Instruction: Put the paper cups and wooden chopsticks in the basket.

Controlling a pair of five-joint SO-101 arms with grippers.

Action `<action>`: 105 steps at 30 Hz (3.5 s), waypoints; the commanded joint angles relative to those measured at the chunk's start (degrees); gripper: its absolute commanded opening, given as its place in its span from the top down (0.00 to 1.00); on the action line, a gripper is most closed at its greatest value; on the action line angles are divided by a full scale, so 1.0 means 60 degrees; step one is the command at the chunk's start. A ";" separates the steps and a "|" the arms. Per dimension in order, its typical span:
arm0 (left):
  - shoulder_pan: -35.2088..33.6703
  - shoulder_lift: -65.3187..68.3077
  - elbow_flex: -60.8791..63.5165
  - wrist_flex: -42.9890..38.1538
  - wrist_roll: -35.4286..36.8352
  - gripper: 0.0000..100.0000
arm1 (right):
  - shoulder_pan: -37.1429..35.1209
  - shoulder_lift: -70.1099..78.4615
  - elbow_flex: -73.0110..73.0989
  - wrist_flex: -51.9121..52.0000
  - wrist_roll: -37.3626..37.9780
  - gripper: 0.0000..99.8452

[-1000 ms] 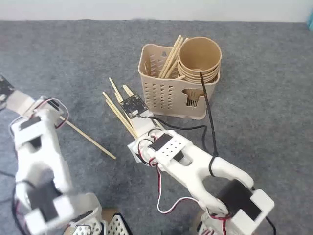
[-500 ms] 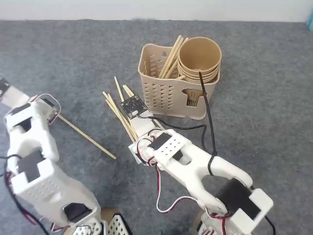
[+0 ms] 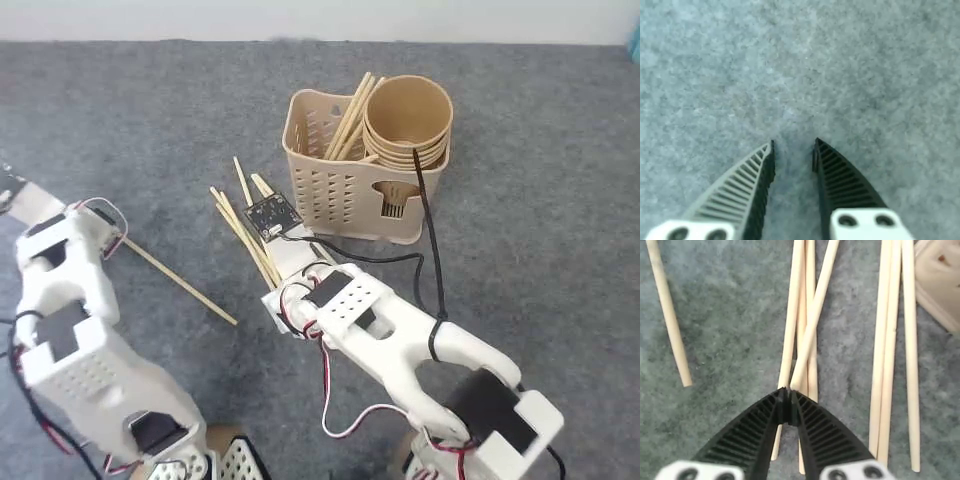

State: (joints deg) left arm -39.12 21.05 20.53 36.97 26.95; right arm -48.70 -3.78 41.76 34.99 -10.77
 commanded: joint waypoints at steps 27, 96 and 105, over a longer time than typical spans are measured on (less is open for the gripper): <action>0.1363 -0.1978 0.0960 0.0278 -0.0147 0.87 | 0.0066 -0.0652 -0.0073 0.0271 -0.0044 0.99; 0.2491 -0.7985 0.6425 -0.3004 -0.1216 0.99 | 0.0916 0.6703 -1.0901 0.2571 -0.0117 0.99; 0.2857 -0.8000 0.6703 -0.3370 -0.1744 0.99 | 0.0212 0.3846 -1.0886 0.4227 -0.0132 0.99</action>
State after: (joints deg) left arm -21.98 -24.22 61.32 18.51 17.19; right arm -46.24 29.27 -20.48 57.93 -10.95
